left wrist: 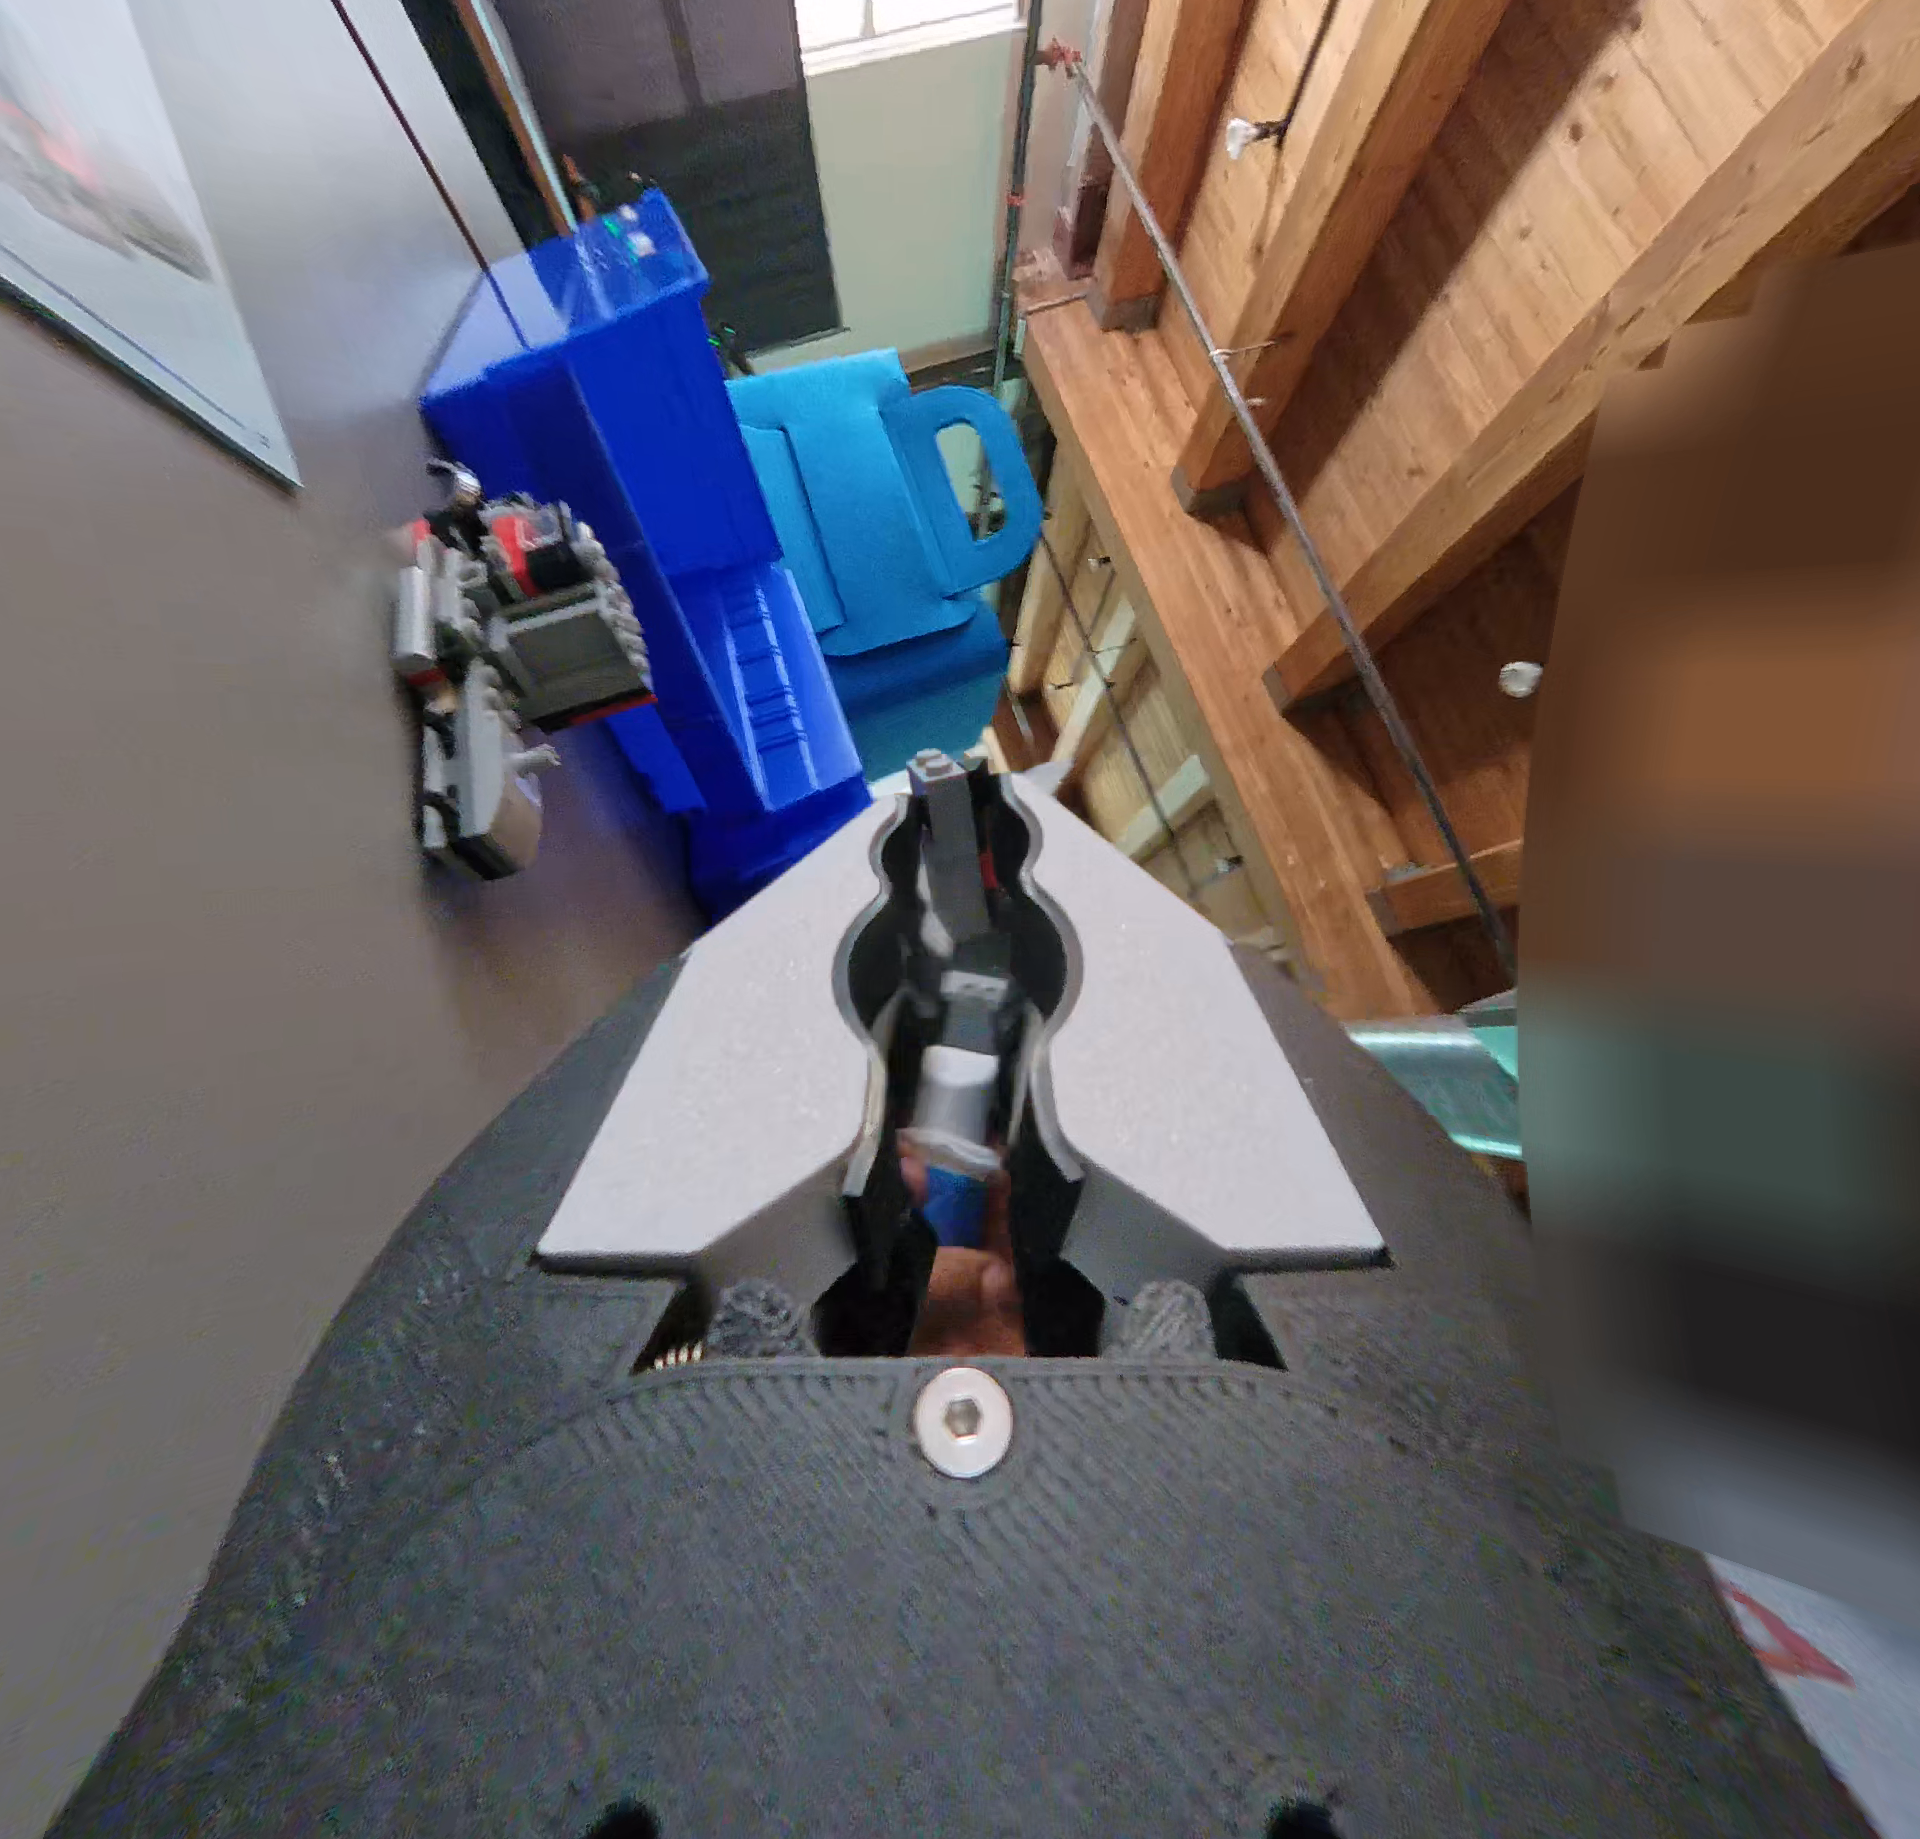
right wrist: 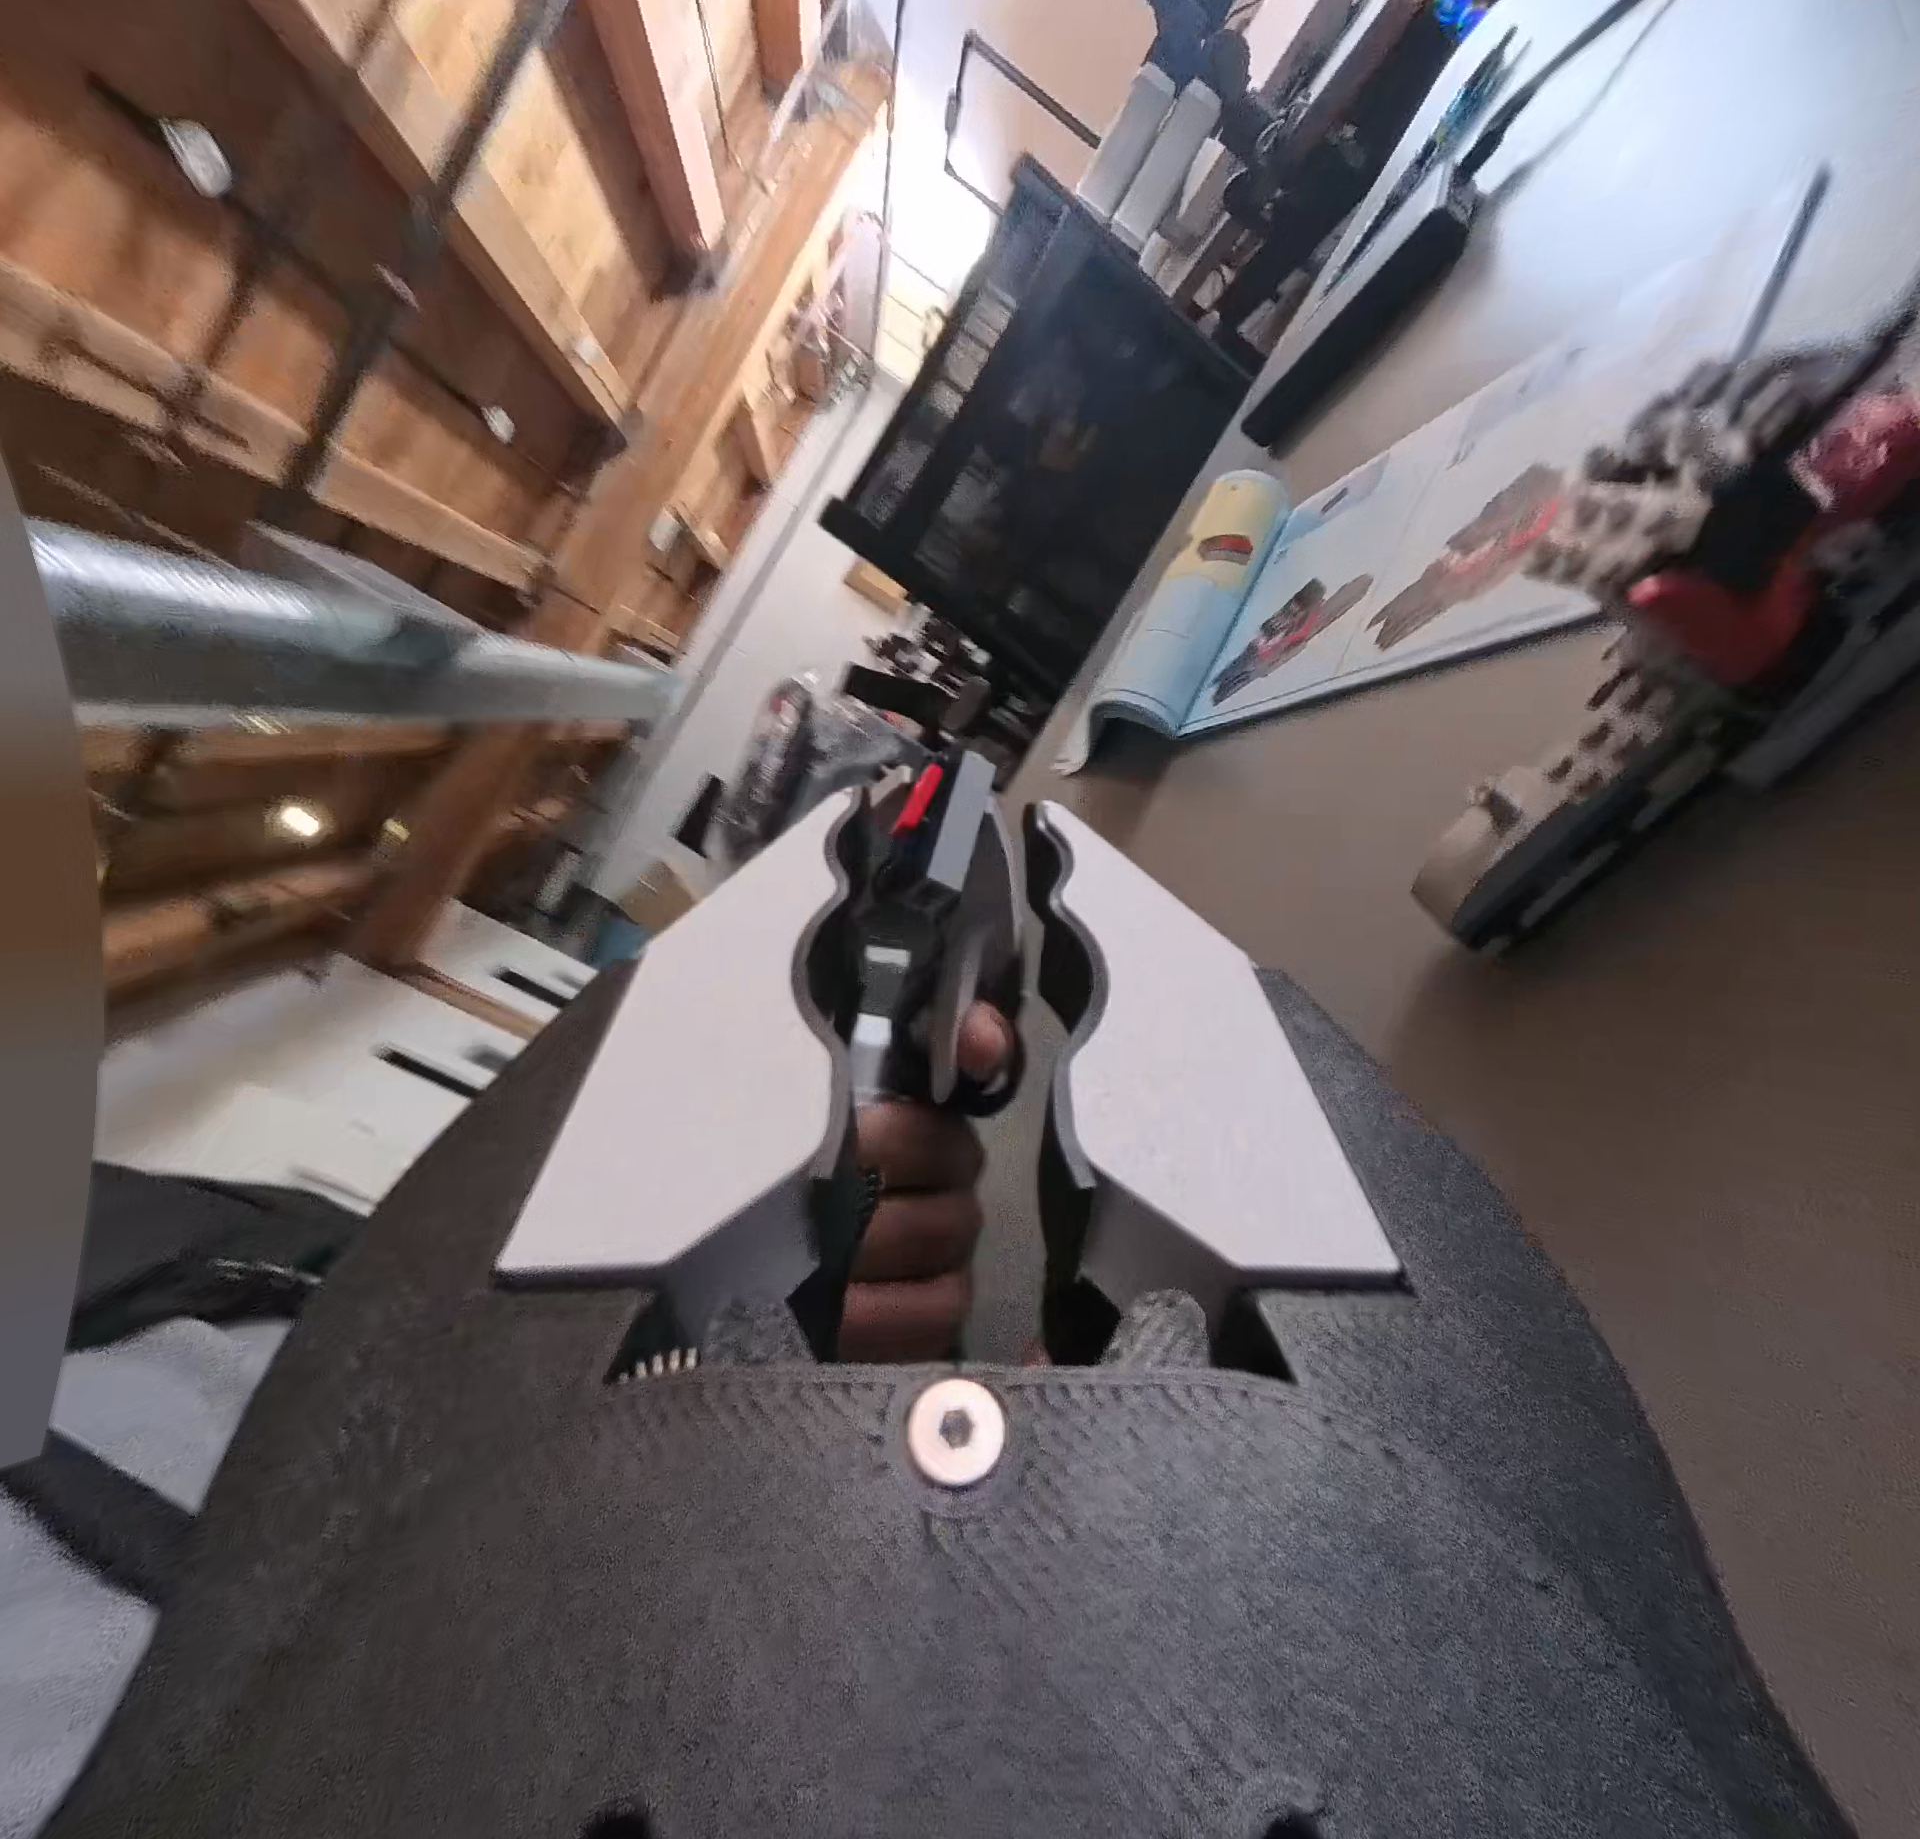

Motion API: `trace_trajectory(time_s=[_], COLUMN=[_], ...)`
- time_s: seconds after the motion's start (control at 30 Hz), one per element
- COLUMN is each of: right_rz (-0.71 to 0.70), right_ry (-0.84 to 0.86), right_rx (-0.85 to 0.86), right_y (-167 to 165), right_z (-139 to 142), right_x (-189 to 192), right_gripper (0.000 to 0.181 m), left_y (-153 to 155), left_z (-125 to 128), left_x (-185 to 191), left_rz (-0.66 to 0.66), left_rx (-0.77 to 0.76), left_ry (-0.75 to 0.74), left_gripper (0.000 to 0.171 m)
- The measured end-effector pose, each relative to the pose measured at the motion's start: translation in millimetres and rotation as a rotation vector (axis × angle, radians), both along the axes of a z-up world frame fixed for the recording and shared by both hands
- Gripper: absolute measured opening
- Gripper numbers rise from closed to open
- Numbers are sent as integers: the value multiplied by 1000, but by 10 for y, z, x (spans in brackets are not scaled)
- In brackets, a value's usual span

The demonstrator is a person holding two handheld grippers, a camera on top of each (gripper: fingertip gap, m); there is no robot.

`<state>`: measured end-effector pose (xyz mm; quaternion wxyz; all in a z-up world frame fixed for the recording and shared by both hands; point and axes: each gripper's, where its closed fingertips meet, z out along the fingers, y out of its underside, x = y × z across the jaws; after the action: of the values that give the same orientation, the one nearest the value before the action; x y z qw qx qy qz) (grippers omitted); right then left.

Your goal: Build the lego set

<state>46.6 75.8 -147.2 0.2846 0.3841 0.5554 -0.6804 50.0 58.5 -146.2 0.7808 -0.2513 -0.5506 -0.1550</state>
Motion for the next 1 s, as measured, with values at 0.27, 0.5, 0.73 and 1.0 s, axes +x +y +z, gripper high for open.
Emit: trace_trajectory(time_s=[0.27,0.5,0.73,1.0], right_rz=[95,114,136,131], right_ry=[320,369,422,320], right_rx=[311,376,444,338], right_y=[-269,-433,-513,-551], right_z=[-50,-112,-184,-132], right_x=[150,229,269,243], right_gripper=[23,11,11,0], left_y=[-163,-280,-353,-415], left_z=[-78,-92,-158,-168], left_x=[62,141,165,157], left_rz=[95,104,113,126], left_rx=[-309,-323,-340,-300], left_ry=[24,50,30,29], left_gripper=[14,14,13,14])
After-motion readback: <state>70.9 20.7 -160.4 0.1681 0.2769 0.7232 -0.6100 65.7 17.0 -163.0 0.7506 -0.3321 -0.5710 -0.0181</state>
